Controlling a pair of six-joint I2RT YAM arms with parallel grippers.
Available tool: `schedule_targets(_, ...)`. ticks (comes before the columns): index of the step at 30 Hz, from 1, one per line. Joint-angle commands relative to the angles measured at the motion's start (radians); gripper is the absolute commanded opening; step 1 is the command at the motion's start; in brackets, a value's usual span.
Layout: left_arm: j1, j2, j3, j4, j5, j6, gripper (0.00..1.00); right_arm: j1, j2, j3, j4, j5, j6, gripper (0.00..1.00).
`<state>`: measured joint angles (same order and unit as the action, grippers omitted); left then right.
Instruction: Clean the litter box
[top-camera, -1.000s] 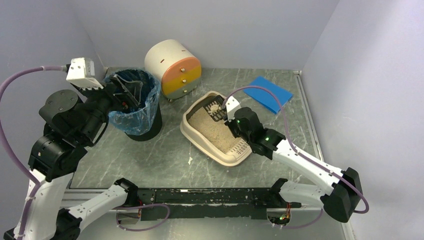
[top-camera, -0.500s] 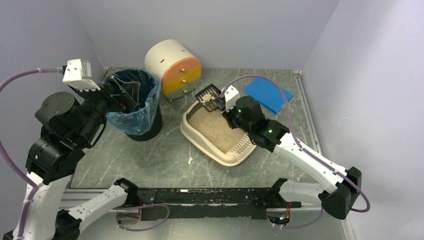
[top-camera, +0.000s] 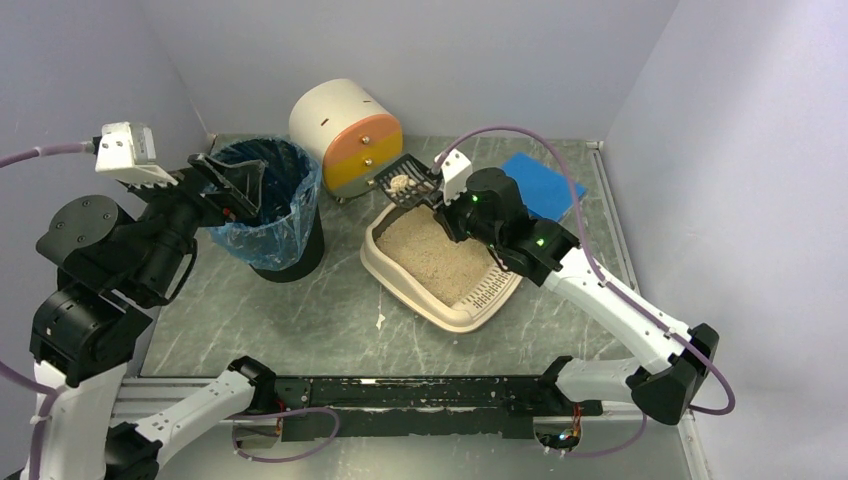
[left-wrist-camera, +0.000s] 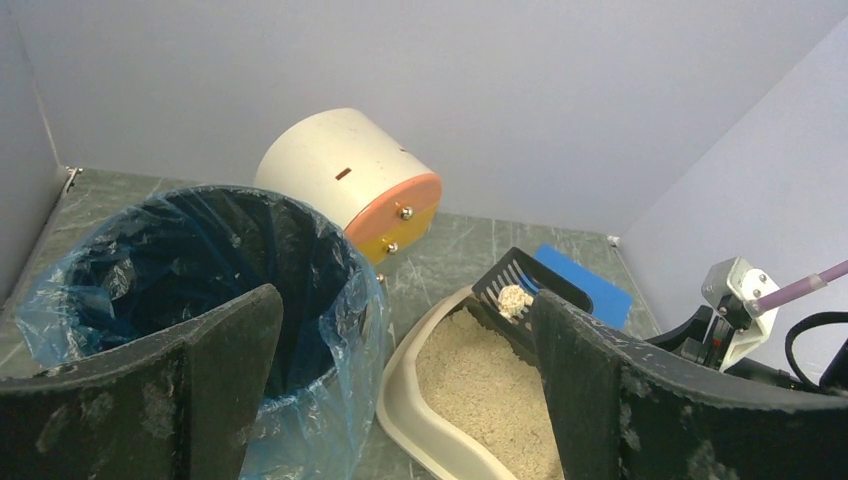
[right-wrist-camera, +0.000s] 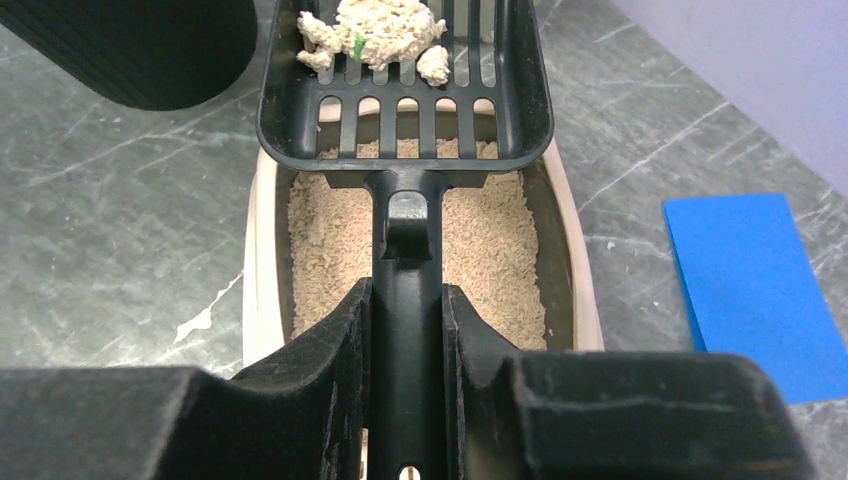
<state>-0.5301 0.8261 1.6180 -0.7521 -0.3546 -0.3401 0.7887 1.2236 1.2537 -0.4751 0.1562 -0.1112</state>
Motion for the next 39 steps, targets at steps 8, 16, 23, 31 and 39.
schedule_targets(8, -0.001, -0.025, 0.019, -0.005, -0.040, 0.021, 0.99, 0.003, 0.008, 0.099, -0.022, -0.047, 0.026, 0.00)
schedule_targets(16, -0.001, -0.048, 0.037, -0.014, -0.064, 0.020, 0.99, 0.016, 0.117, 0.270, -0.034, -0.088, 0.009, 0.00)
schedule_targets(23, -0.001, -0.075, 0.030, 0.003, -0.062, 0.007, 0.99, 0.060, 0.272, 0.444, -0.011, -0.102, -0.011, 0.00)
schedule_targets(31, -0.001, -0.092, 0.046, -0.015, -0.060, 0.002, 0.99, 0.148, 0.491, 0.700, -0.021, -0.104, -0.051, 0.00)
schedule_targets(39, -0.001, -0.120, 0.085, -0.026, -0.089, 0.004, 0.99, 0.249, 0.700, 0.911, 0.030, -0.081, -0.244, 0.00)
